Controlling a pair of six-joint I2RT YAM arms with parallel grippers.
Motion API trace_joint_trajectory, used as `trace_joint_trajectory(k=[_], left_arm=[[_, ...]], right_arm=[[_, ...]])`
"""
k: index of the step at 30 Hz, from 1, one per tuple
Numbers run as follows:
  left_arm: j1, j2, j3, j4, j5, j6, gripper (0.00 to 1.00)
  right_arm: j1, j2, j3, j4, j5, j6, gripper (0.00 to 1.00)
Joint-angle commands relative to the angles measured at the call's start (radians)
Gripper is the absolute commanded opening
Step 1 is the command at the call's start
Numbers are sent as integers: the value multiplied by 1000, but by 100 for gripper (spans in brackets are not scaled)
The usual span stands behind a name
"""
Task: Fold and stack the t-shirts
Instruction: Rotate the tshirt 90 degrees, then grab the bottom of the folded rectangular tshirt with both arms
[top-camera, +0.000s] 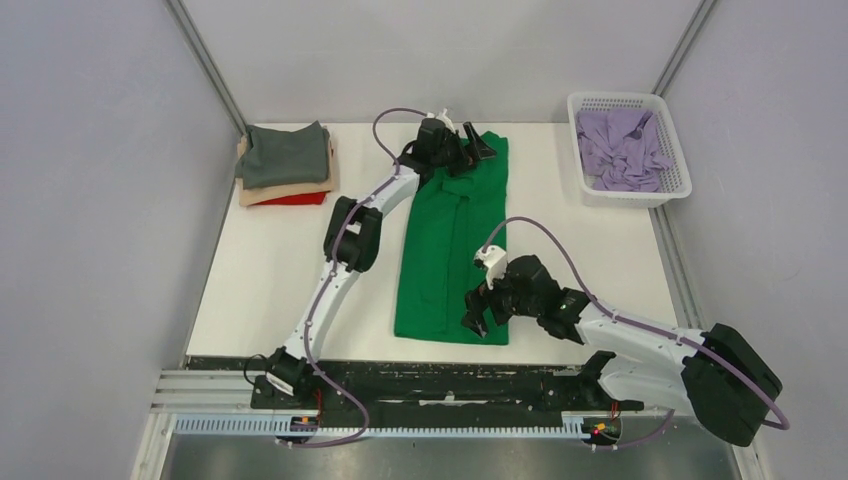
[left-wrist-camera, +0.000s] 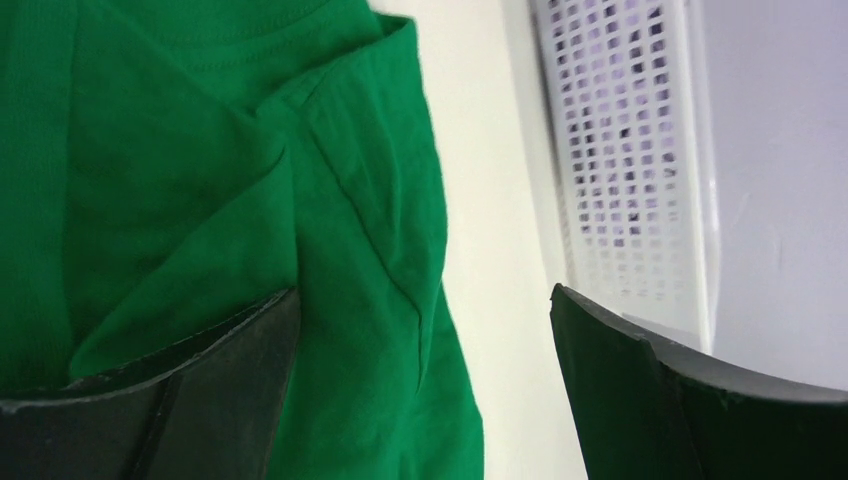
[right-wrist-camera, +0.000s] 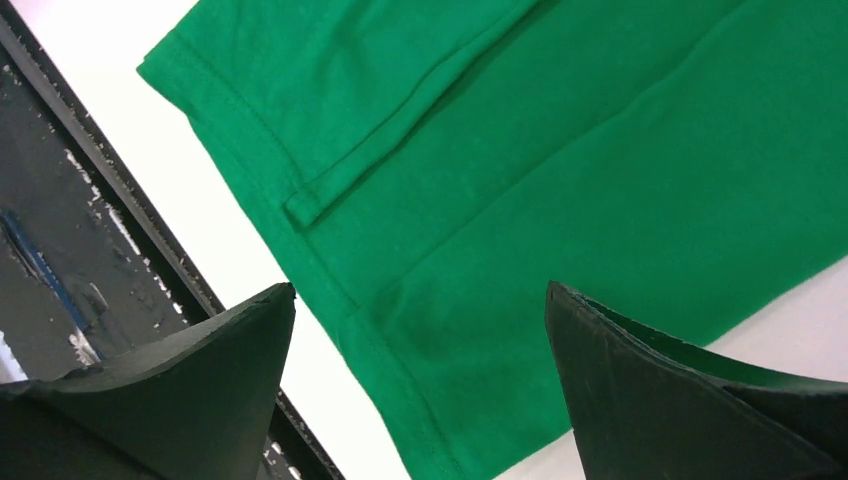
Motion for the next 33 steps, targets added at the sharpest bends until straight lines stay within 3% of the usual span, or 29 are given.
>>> trace_joint_trajectory(k=[1, 6, 9, 12, 16, 21, 24, 26, 29, 33], left_arm=[[3, -232, -129, -115, -88, 150, 100], [8, -376, -155, -295, -155, 240, 100], [8, -542, -304, -353, -186, 285, 100], [5, -768, -600, -321, -226, 318, 100], [-7, -1138, -1174, -151, -301, 286, 100], [-64, -1464, -1635, -131, -399, 170, 100], [-113, -1584, -1764, -197, -387, 138, 100], [-163, -1659, -1844, -237, -411, 116, 94], [-207, -1762, -1957, -289, -424, 65, 87], [-222, -1845, -2031, -366, -397, 39, 76]], right_arm=[[80, 6, 86, -71, 115, -46, 95], [142, 28, 135, -137, 230, -51, 94], [142, -5, 127, -152, 269, -14, 98], [142, -53, 91, -155, 265, 27, 98], [140, -124, 25, -203, 323, 87, 98], [137, -205, -20, -302, 366, 151, 98], [137, -237, -48, -326, 368, 187, 98], [136, -251, -61, -346, 402, 243, 97], [137, -284, -72, -393, 492, 336, 86], [136, -348, -98, -382, 494, 356, 82]])
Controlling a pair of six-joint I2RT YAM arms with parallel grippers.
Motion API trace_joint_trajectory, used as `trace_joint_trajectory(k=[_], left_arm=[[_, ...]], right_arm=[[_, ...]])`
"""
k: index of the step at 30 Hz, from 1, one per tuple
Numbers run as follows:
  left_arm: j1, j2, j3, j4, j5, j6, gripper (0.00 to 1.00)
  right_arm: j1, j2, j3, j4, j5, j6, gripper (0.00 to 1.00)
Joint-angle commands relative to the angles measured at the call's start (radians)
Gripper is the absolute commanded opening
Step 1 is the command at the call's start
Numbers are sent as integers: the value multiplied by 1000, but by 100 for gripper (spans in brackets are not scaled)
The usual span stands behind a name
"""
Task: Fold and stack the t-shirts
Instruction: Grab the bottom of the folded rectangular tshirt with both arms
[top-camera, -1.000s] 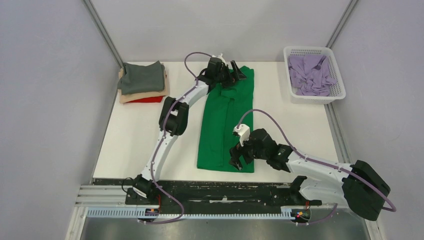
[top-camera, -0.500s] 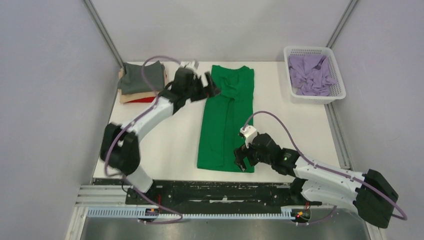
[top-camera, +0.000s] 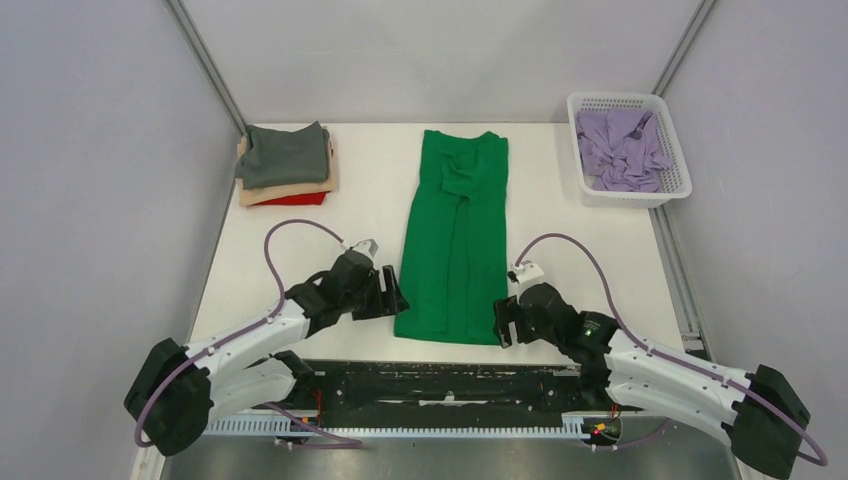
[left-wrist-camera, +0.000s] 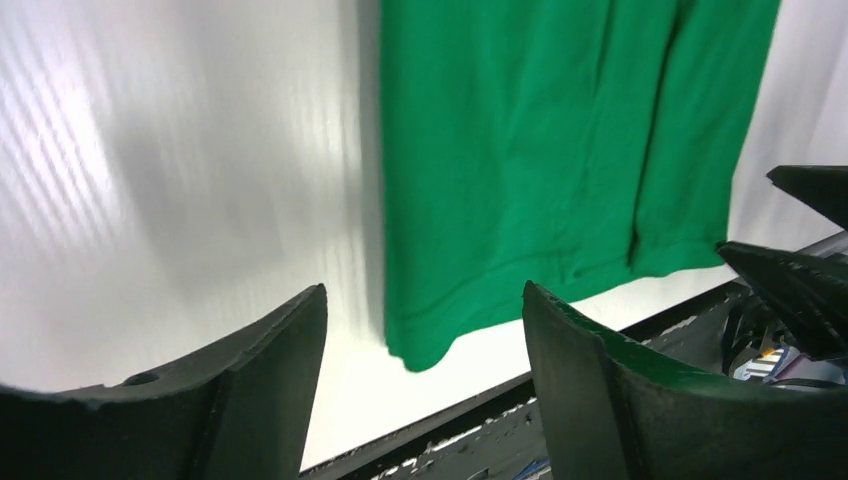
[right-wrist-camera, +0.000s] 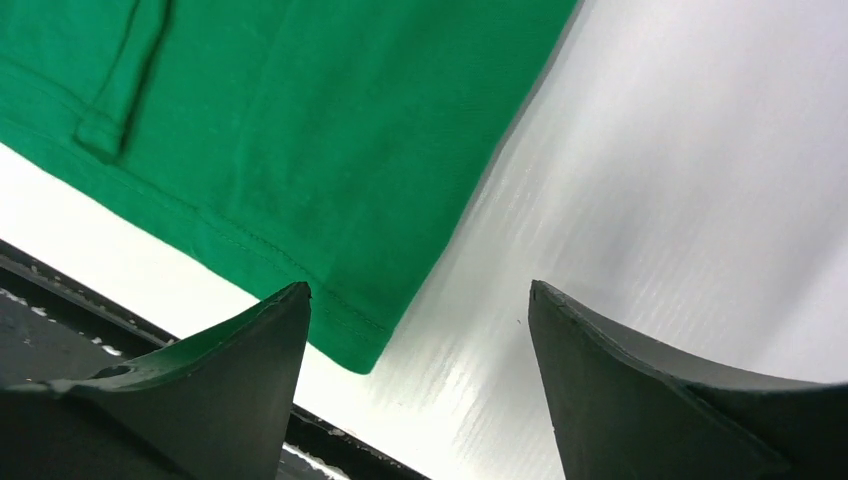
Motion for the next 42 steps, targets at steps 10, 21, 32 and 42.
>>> trace_joint_trajectory(k=[10, 21, 32, 42], left_arm=[[-18, -26, -128, 64, 65, -85, 55], [-32, 58, -152, 142, 103, -88, 24], [-64, -11, -147, 97, 144, -95, 2], [-77, -84, -153, 64, 157, -103, 2]], right_arm=[[0, -18, -69, 56, -35, 137, 60], [0, 45, -102, 131, -158, 176, 40], [1, 4, -114, 65, -223, 256, 40], [1, -14, -109, 19, -240, 279, 42]])
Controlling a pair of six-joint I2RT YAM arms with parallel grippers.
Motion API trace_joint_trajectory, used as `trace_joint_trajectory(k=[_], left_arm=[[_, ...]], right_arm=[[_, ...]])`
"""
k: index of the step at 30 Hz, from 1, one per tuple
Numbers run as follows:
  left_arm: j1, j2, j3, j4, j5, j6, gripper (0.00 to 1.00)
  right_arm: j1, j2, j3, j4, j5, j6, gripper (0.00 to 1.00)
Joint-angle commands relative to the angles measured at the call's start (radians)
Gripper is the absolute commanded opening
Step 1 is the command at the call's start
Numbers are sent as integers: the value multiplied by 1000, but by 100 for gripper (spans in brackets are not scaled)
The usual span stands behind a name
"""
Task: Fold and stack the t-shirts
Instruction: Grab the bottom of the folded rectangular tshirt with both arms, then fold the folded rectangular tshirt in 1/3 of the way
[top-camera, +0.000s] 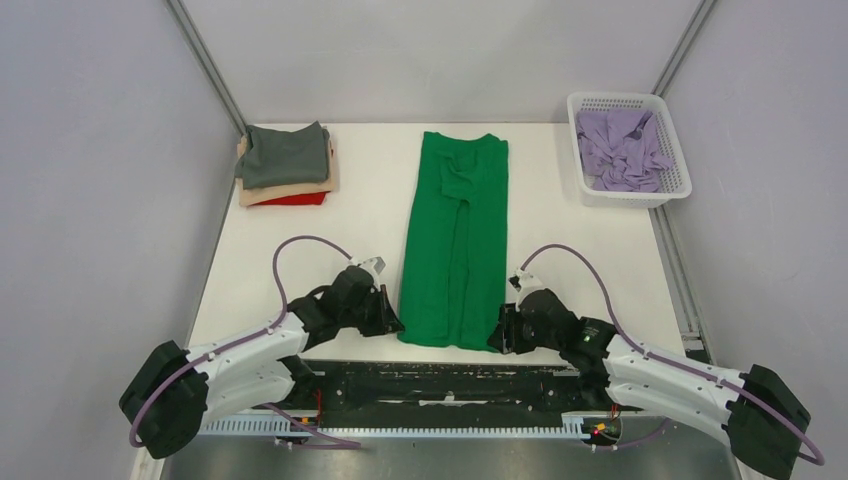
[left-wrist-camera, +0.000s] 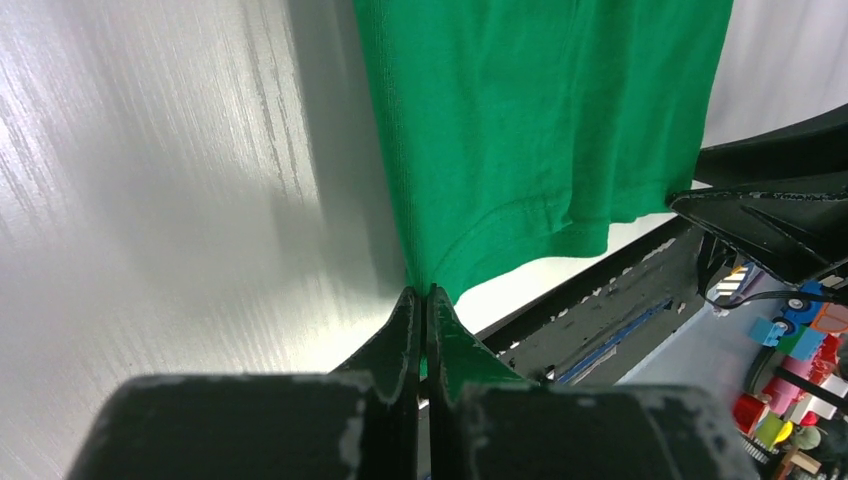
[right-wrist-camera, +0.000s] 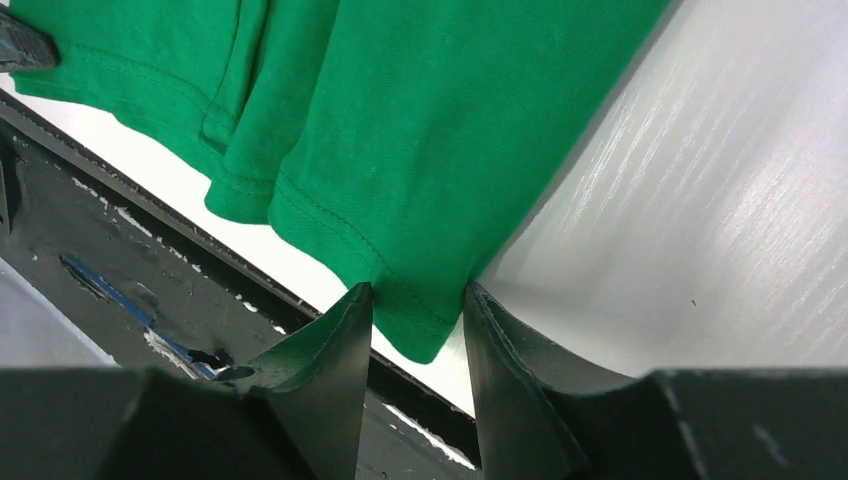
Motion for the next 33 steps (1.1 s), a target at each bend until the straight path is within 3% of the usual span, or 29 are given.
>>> trace_joint_trajectory(k=[1, 4, 7, 12, 22, 26, 33], left_arm=[[-12, -5, -13, -8, 25, -33, 2], [-16, -10, -15, 1, 37, -33, 2], [-22, -16, -3, 15, 79, -22, 2], [-23, 0, 27, 103, 163, -2, 2], [-13, 244, 307, 171, 4, 143, 2], [42, 380, 456, 148, -84, 148, 2], [174, 572, 649, 174, -105, 164, 2]], right_arm=[[2, 10, -13, -96, -21, 16, 42], [3, 19, -25, -55, -57, 19, 35], [2, 38, -19, -20, -99, -1, 22], [2, 101, 90, 13, -46, -105, 8], [-18, 195, 294, 101, 216, -249, 5], [-104, 251, 353, 135, 283, -258, 5], [-279, 417, 477, 200, 261, -296, 6]])
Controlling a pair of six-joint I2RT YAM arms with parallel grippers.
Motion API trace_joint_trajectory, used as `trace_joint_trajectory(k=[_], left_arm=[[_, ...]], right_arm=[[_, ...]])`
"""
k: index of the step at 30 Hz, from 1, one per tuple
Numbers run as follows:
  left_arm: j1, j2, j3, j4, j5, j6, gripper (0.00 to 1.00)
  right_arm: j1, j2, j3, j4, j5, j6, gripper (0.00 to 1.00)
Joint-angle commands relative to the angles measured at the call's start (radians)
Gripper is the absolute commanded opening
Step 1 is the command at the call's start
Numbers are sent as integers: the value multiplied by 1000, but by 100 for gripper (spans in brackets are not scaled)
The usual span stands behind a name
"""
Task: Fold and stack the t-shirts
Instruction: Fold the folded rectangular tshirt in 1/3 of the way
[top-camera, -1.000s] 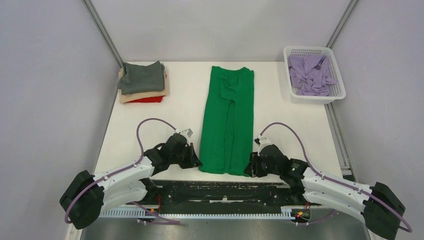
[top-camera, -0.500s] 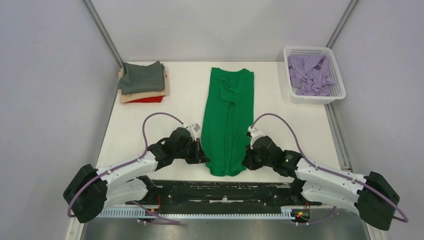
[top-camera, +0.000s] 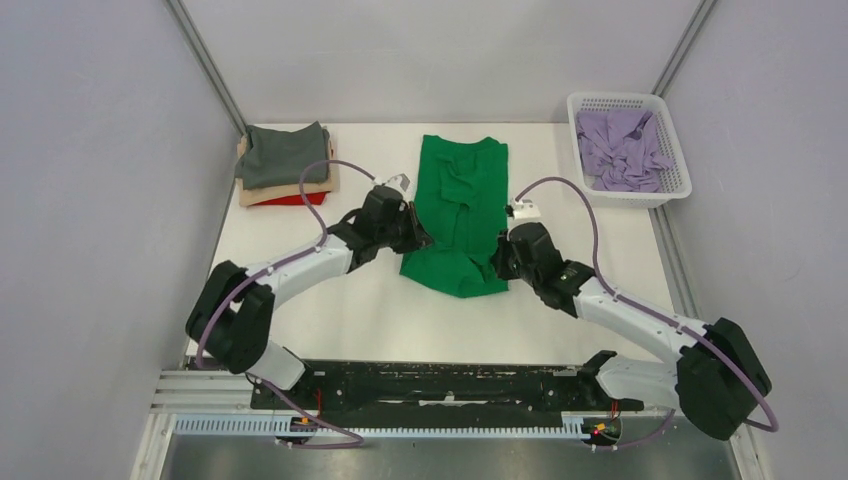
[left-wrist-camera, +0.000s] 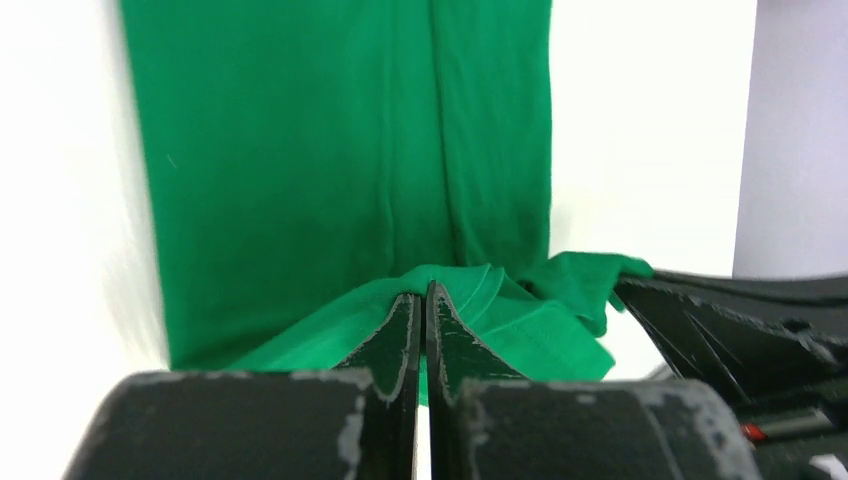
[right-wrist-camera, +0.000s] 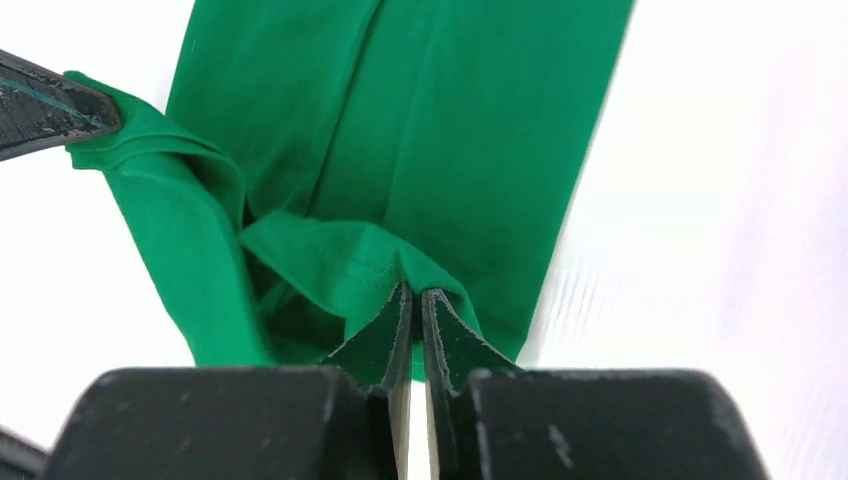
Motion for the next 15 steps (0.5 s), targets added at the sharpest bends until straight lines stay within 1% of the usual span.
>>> trace_joint_trajectory(k=[1, 4, 8, 9, 12, 15], left_arm=[[75, 115, 135, 57, -50, 63, 2], [120, 205, 221, 64, -36, 76, 2], [180, 312, 316, 75, 19, 75, 2], [189, 332, 337, 78, 34, 75, 2], [213, 400, 403, 78, 88, 93, 2], [220, 455, 487, 24, 92, 125, 2]], right_arm=[[-92, 97, 114, 95, 19, -44, 6], [-144, 172, 169, 107, 8, -59, 6], [-203, 275, 239, 115, -21, -82, 6], [-215, 298, 254, 142, -28, -91, 6], [-252, 368, 305, 149, -53, -103, 6], [-280, 425, 335, 174, -77, -105, 5]])
